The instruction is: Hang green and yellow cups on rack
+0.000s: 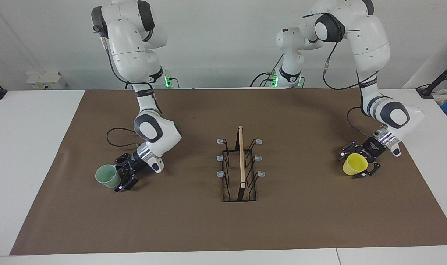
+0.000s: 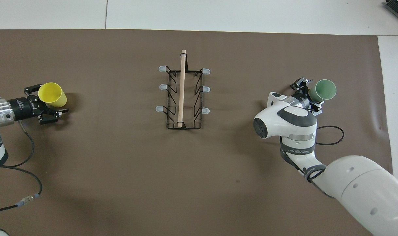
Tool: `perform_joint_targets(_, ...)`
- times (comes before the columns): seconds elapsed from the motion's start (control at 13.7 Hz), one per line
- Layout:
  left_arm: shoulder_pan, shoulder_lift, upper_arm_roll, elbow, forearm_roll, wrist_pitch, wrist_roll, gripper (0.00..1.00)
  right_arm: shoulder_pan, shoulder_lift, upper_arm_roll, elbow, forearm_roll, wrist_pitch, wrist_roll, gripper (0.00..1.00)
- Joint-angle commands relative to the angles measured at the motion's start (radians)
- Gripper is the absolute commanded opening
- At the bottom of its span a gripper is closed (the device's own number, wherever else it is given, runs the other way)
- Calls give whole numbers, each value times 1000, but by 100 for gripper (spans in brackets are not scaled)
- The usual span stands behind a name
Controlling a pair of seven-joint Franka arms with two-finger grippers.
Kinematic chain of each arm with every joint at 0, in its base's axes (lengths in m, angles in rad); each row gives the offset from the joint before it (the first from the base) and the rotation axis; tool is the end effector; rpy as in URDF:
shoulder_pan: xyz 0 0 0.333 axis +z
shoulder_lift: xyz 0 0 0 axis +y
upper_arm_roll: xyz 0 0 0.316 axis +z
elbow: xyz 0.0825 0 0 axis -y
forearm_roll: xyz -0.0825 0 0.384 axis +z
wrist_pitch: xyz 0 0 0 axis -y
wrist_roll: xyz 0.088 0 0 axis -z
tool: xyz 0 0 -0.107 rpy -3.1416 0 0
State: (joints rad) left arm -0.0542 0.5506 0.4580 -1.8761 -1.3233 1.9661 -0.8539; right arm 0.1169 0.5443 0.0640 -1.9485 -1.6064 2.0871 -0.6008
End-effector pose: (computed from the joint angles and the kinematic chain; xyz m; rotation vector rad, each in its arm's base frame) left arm 0.6003 0.1702 0.2374 1.2239 1.9672 -0.5663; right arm 0.6104 0.0599 0.2015 1.1149 1.7016 -0.5868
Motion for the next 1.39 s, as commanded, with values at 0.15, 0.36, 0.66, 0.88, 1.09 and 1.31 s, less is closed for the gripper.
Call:
perform_joint_targets(0.15,-29,-35,7,-21,-25,34,35,30,-23,-15,7,-33,-67,36,19,100)
perform_joint_targets(0.36,-82,-57,8,-14,-19,129,61,0,-40,-15,7,-36,-96,37,19,93)
perform_joint_targets(0.66,-93,-83,7,106,82,140,41,0,-49,-15,7,-49,-130,60,18,19)
perform_joint_targets(0.88,-110,-110,1,173,203,134,24,0,-51,-14,7,-40,-129,53,9,0)
perform_joint_targets(1.09,-125,-182,-1,175,287,145,-17,0,-46,-26,10,-12,-81,48,-54,0)
perform_joint_targets(1.31,-127,-241,-18,175,346,137,-39,0,-49,-29,10,98,237,59,-256,0)
